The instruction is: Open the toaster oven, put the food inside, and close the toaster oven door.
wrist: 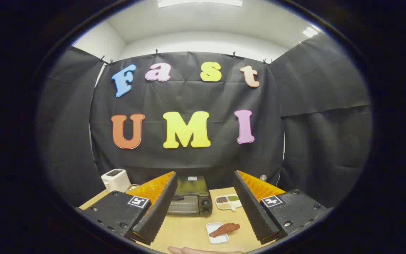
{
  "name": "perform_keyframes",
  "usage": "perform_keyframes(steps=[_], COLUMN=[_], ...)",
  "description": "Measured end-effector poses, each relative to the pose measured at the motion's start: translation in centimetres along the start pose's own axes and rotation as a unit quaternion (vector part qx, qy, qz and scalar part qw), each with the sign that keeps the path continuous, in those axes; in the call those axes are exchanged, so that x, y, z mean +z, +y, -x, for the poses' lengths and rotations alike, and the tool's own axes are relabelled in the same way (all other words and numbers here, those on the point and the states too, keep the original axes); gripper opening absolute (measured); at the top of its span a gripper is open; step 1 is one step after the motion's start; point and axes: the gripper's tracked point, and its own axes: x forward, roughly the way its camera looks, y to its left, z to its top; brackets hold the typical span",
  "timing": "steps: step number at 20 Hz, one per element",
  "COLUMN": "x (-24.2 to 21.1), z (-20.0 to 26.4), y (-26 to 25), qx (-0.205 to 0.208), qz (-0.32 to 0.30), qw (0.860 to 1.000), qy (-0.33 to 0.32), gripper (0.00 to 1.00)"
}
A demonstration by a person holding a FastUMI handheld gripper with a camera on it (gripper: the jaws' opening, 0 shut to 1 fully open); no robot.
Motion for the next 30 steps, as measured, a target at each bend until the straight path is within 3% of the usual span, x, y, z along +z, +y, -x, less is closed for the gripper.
perform_keyframes(steps=[6, 15, 24, 30], x=[1.1, 0.9, -1.1, -6.7], z=[0.8, -1.1, -8.9, -16.1], y=[1.8, 2.4, 6.0, 9.8], qx=[0.019, 0.009, 0.015, 0.03], qz=[0.009, 0.003, -0.008, -0.002], qw=[1.0, 1.0, 1.0, 0.998], qy=[-0.009, -0.005, 0.006, 0.047], gripper=[1.0, 1.0, 1.0, 1.0])
